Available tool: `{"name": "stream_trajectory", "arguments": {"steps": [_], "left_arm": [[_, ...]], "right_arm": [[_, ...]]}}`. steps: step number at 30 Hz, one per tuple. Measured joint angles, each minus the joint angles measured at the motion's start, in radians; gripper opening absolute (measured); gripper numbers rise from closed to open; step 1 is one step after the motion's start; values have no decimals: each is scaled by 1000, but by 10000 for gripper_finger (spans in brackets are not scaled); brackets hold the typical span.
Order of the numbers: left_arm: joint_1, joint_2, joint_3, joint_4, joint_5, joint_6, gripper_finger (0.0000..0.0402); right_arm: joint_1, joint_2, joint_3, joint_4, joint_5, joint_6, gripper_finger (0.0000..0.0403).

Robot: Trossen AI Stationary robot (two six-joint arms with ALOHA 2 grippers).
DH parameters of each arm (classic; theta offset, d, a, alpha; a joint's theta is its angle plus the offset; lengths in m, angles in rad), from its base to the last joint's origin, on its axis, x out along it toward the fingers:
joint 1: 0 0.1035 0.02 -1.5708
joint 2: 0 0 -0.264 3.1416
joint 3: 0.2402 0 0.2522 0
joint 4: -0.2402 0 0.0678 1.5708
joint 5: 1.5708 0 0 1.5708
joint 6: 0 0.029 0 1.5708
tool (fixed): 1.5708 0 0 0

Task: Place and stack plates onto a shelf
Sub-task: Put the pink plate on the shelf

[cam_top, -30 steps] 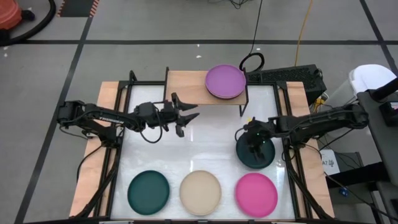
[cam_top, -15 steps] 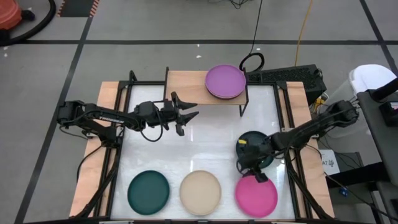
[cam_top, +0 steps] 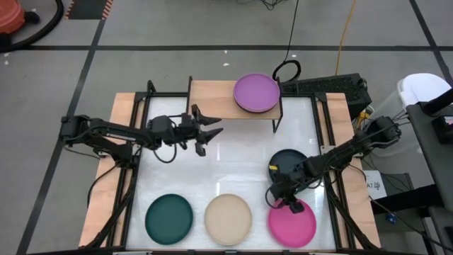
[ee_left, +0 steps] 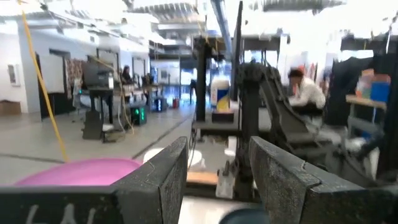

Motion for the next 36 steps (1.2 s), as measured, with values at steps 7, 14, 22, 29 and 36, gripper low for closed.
{"name": "stream_trajectory", "arguments": {"steps": [7, 14, 22, 29, 36], "left_arm": [[-26, -120, 0, -183, 0, 8, 177], [-40, -130, 0, -211, -3, 15, 177], [-38, -129, 0, -238, -54, 21, 177], [-38, -129, 0, -237, -54, -6, 177], [-38, -129, 0, -246, -54, -9, 177]], "right_arm": [[3, 0, 0, -2, 0, 11, 114], [3, 0, 0, -5, 4, 2, 114], [3, 0, 0, -5, 5, 7, 114], [2, 0, 0, -5, 10, 17, 114], [3, 0, 0, -21, 35, 14, 82]]}}
